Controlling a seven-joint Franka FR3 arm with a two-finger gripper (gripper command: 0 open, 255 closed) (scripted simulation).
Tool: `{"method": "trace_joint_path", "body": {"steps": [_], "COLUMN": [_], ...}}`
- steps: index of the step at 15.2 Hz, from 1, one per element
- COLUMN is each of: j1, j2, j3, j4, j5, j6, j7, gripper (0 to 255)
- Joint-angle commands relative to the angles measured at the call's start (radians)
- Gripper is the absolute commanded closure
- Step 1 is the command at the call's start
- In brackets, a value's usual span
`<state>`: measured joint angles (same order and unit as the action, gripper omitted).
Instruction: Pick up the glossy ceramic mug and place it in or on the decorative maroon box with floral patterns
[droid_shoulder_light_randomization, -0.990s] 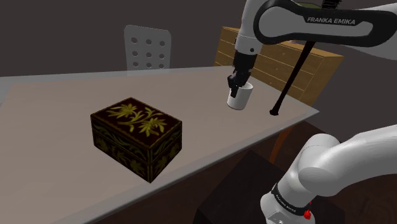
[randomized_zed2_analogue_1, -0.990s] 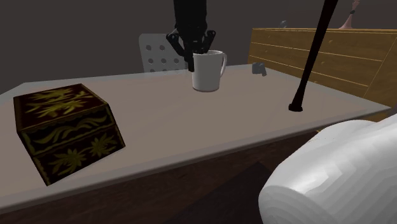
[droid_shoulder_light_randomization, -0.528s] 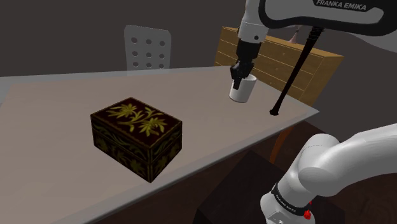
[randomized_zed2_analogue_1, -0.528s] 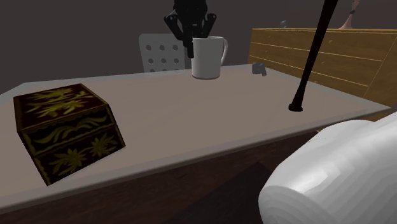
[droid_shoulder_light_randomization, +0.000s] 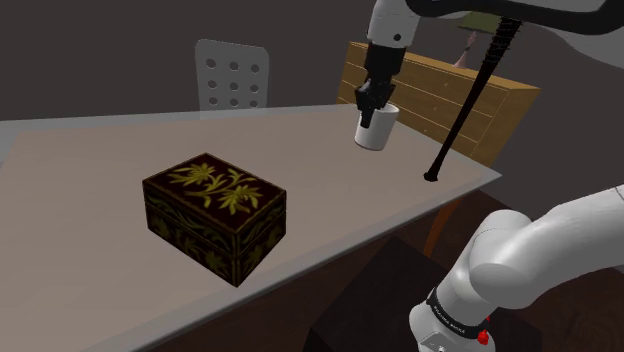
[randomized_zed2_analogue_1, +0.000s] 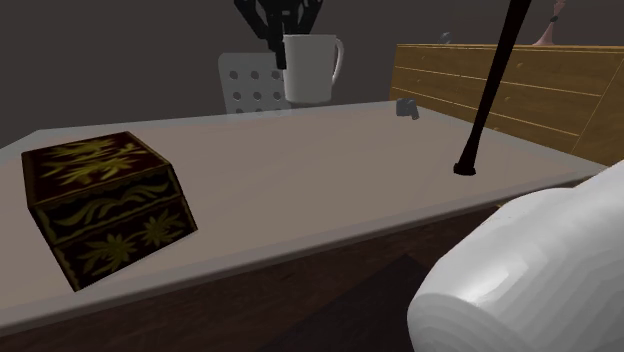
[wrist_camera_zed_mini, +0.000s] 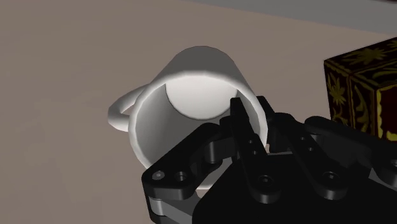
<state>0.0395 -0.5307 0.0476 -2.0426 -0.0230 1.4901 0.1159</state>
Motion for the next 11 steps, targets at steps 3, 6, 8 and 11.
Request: {"method": "trace_joint_path", "body": {"steps": [3, 6, 8, 11], "j1": [0.022, 0.038, 0.048, 0.065], "j2": [0.080, 0.152, 0.206, 0.292], "j3": [0.065, 0.116, 0.148, 0.196], "j4": [0.076, 0.148, 0.203, 0.295], "j5": [0.027, 0.040, 0.044, 0.041], "j6": [0.002, 0.002, 0.000, -0.008], "j7": [0.085, 0.151, 0.196, 0.264], "gripper": [255, 255, 255, 255]}}
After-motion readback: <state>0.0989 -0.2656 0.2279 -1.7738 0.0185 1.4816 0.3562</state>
